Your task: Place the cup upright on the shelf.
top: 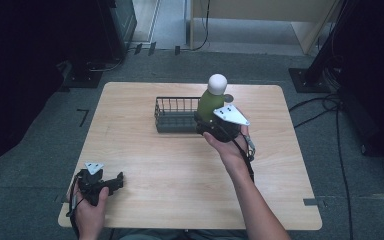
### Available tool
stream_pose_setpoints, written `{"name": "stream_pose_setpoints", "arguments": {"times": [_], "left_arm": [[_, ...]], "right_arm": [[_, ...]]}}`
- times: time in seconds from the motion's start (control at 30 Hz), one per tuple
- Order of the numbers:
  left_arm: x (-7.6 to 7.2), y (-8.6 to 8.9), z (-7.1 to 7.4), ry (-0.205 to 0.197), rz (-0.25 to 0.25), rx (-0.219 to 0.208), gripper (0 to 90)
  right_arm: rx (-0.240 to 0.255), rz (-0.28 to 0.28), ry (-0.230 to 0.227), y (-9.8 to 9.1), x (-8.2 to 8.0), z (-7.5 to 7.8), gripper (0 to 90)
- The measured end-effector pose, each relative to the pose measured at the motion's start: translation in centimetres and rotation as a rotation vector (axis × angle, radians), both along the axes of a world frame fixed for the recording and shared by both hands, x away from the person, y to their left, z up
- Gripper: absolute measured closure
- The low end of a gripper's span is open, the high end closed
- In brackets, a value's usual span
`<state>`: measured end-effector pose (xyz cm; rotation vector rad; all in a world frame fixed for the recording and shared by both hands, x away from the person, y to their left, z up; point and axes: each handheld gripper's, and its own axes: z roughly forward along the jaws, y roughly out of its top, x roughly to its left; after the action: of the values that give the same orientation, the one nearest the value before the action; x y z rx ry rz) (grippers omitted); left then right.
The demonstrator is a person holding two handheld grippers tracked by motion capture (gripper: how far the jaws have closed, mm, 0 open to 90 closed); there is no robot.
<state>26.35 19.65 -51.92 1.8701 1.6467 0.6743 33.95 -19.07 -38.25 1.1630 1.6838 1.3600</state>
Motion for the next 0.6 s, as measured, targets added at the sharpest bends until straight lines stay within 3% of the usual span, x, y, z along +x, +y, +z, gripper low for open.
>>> {"name": "stream_pose_setpoints", "arguments": {"times": [0.37, 0.6], "left_arm": [[0.0, 0.0, 0.0, 0.003, -0.003, 0.002, 0.1], [0.0, 0.0, 0.0, 0.002, -0.002, 0.001, 0.1]], "right_arm": [[-0.007, -0.036, 0.000, 0.6, 3.4, 1.2, 20.1], [-0.028, -0.051, 0.004, 1.2, 5.4, 1.1, 20.1]]}}
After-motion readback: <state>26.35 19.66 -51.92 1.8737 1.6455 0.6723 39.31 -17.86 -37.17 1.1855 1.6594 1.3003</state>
